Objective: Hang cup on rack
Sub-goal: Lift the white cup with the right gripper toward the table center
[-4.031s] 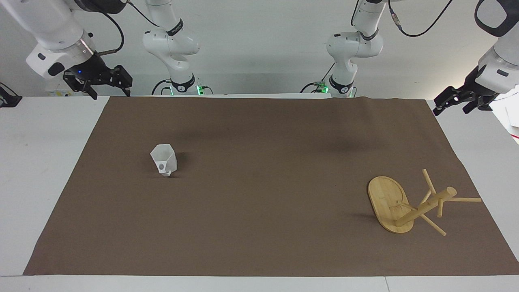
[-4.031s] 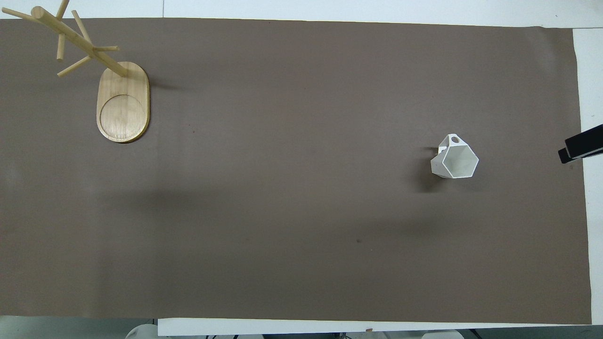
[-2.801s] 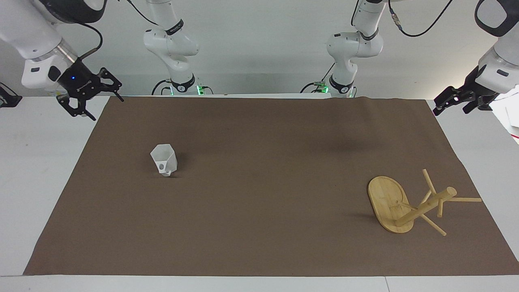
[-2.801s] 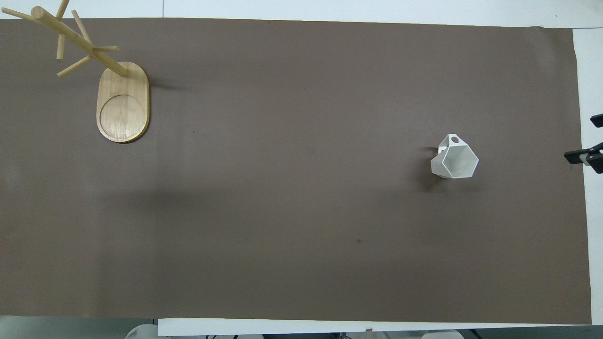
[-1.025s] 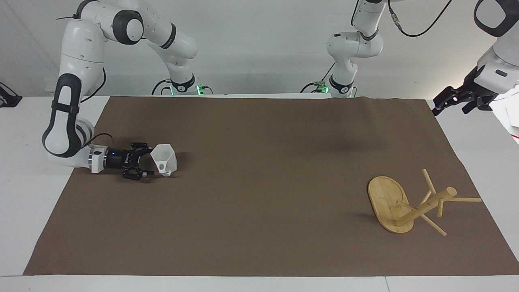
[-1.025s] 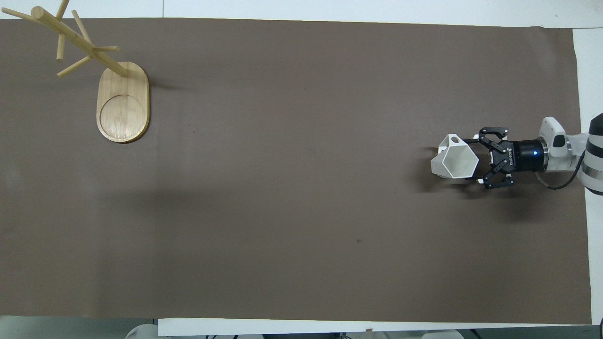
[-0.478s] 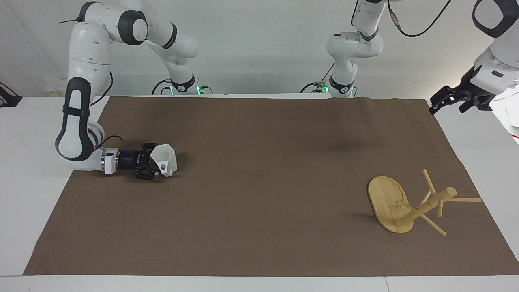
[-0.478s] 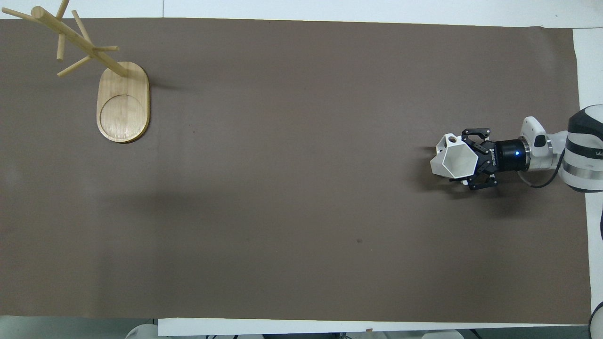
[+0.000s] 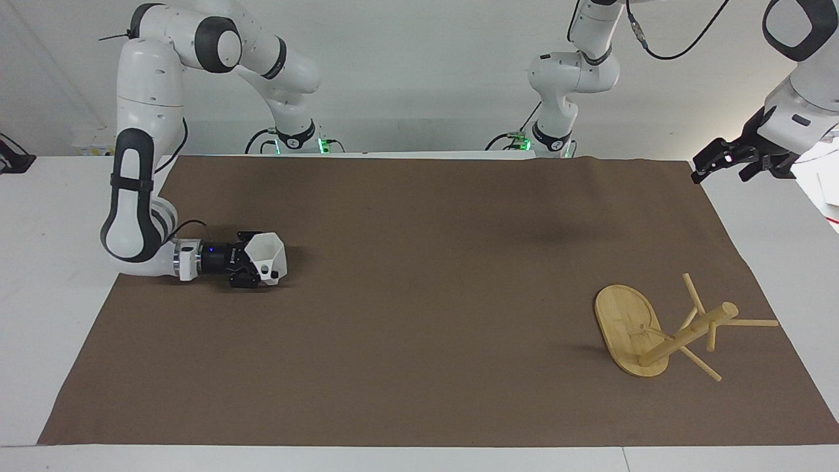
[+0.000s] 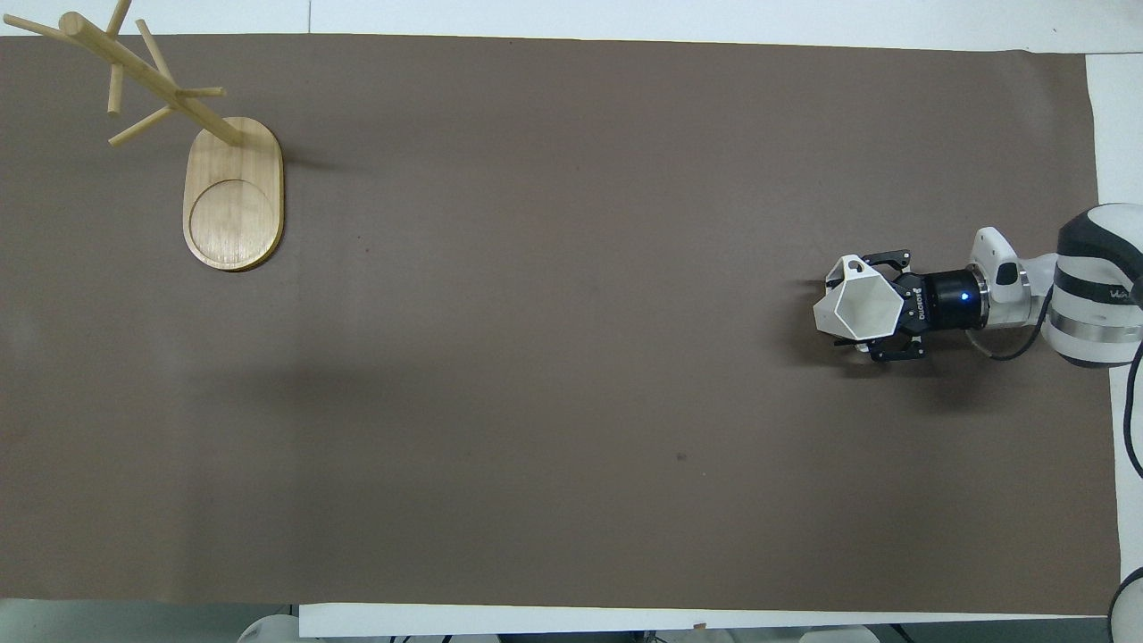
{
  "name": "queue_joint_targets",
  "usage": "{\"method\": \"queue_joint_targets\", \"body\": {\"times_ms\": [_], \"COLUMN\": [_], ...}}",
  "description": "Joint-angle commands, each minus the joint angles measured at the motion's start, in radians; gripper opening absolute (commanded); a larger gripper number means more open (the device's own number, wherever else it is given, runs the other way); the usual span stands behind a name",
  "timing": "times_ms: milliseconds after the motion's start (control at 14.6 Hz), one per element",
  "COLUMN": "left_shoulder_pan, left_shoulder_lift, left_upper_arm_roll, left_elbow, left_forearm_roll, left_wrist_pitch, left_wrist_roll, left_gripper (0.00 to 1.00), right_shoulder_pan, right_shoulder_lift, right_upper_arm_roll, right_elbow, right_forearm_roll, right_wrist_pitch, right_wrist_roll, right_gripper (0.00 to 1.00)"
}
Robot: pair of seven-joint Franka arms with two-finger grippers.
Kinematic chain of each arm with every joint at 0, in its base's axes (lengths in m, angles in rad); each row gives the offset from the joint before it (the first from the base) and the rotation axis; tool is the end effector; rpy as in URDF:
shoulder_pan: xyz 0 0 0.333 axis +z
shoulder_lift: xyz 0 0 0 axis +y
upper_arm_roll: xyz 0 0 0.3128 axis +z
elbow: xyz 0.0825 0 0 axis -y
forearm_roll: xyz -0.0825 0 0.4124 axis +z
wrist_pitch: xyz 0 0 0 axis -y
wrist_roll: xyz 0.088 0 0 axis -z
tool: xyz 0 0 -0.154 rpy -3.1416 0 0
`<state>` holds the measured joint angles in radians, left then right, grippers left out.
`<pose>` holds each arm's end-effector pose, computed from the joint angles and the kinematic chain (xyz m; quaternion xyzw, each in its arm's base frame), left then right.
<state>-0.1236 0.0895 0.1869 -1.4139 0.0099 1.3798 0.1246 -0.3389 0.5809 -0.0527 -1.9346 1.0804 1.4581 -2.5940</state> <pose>0.5830 0.0340 0.5845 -0.9976 0.0298 0.0619 0.0074 0.5417 -0.0687 0.1579 -0.5265 -0.5719 -0.4229 0.4656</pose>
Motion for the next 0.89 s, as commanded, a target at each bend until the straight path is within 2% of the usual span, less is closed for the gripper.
{"method": "queue_joint_targets", "body": {"times_ms": [0,137,273,410,547,683,820], "left_shoulder_pan": [-0.007,-0.034,-0.1,-0.239,-0.351,-0.456,-0.519], "left_shoulder_lift": [-0.034,-0.039,-0.071,-0.1,-0.083,-0.027,0.06], "left_upper_arm_roll": [-0.004,-0.006,-0.006,-0.007,-0.007,-0.009,-0.007], "left_elbow": [-0.045,-0.052,-0.117,-0.213,-0.227,-0.23,-0.197], "left_forearm_roll": [0.013,0.008,0.008,0.007,0.005,-0.021,-0.092], "left_wrist_pitch": [0.013,0.033,0.057,0.209,0.3,0.384,0.457], "left_wrist_roll": [-0.002,-0.006,-0.046,-0.281,-0.483,-0.659,-0.808], "left_gripper": [1.0,1.0,1.0,1.0,1.0,1.0,1.0], "right_shoulder_pan": [0.052,0.118,0.239,0.381,0.507,0.601,0.667], "right_shoulder_lift": [-0.05,-0.076,-0.111,-0.15,-0.164,-0.164,-0.164], "right_upper_arm_roll": [-0.001,0.001,-0.001,-0.001,-0.001,-0.001,-0.001], "right_elbow": [-0.018,-0.017,-0.017,-0.008,0.006,0.006,0.006], "right_forearm_roll": [0.053,0.1,0.217,0.32,0.398,0.472,0.536], "right_wrist_pitch": [0.022,0.042,0.095,0.207,0.325,0.424,0.478], "right_wrist_roll": [0.033,0.099,0.196,0.283,0.356,0.367,0.367], "right_gripper": [0.4,0.39,0.39,0.37,0.37,0.37,0.37]}}
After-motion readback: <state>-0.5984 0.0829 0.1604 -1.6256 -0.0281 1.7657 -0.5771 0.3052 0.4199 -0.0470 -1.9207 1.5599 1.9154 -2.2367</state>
